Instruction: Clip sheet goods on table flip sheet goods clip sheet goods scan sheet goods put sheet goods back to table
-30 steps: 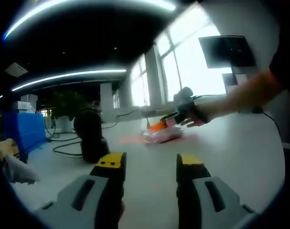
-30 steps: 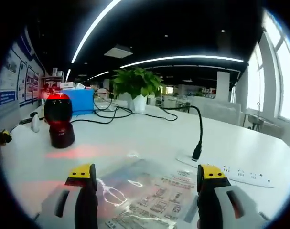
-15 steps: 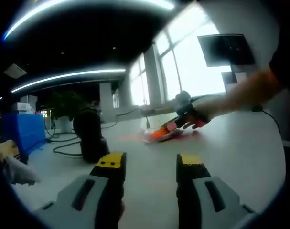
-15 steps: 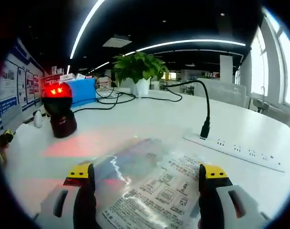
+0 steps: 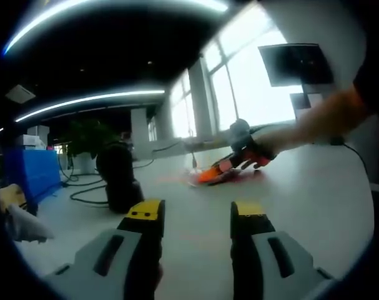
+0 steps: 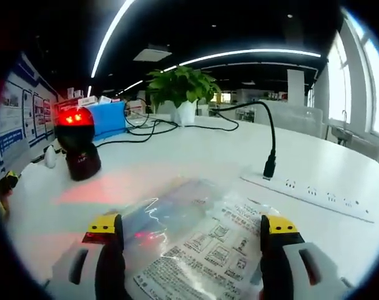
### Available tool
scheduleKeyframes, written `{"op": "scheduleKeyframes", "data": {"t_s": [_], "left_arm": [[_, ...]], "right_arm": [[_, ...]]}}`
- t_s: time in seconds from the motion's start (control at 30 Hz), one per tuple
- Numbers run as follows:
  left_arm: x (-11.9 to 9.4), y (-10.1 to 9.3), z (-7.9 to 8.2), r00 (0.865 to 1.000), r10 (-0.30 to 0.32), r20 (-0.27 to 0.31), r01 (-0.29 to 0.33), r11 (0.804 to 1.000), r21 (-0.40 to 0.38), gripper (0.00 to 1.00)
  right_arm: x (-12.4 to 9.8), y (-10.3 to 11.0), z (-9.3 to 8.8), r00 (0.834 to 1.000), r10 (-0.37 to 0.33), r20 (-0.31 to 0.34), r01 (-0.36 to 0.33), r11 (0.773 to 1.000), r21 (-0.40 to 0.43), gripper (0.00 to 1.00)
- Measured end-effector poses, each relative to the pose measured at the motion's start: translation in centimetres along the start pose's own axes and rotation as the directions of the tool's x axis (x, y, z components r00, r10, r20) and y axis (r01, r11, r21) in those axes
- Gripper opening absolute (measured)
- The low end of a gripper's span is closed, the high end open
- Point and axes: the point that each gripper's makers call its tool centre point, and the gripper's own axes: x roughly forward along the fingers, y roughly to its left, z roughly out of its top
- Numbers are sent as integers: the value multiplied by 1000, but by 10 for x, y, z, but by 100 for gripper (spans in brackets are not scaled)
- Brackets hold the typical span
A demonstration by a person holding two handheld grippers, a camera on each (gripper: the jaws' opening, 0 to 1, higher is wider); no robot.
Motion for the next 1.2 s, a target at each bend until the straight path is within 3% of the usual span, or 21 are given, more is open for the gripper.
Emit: {"op": "scheduleKeyframes", "data": {"t_s": [0.03, 0.07, 0.13, 0.2, 0.67, 0.9, 1.07, 1.2], "left_arm": [[0, 0, 0, 1000, 1, -1, -1, 1000, 1, 34], [0, 0, 0, 1000, 1, -2, -1, 1000, 2, 34], [0, 0, -1, 1000, 2, -2, -2, 1000, 2, 34], [0, 1, 0, 1000, 3, -2, -3, 1000, 2, 34], [-1, 2, 2, 1000, 8, 13, -8, 1000, -18, 34], [-1, 1, 2, 1000, 9, 11, -9, 1000, -11, 34], [-2, 4, 3, 1000, 16, 18, -16, 999, -28, 35], [-1, 2, 4, 1000, 13, 16, -13, 1000, -23, 35]], "right_arm": [[-1, 0, 3, 1000, -2, 6, 2, 1000, -2, 87], [-1, -2, 16, 997, -16, 79, 16, 1000, -3, 88], [-6, -6, 26, 992, -3, 127, 0, 1000, 26, 89], [-12, -14, 31, 990, -32, 138, 30, 999, 13, 86], [-63, 4, 65, 971, -3, 237, 7, 1000, -14, 84], [-86, 14, 87, 953, 4, 304, 2, 1000, -21, 81], [-103, 23, 90, 951, 16, 308, 4, 998, -63, 80], [-131, 26, 104, 923, 14, 385, -2, 999, -32, 79]]}}
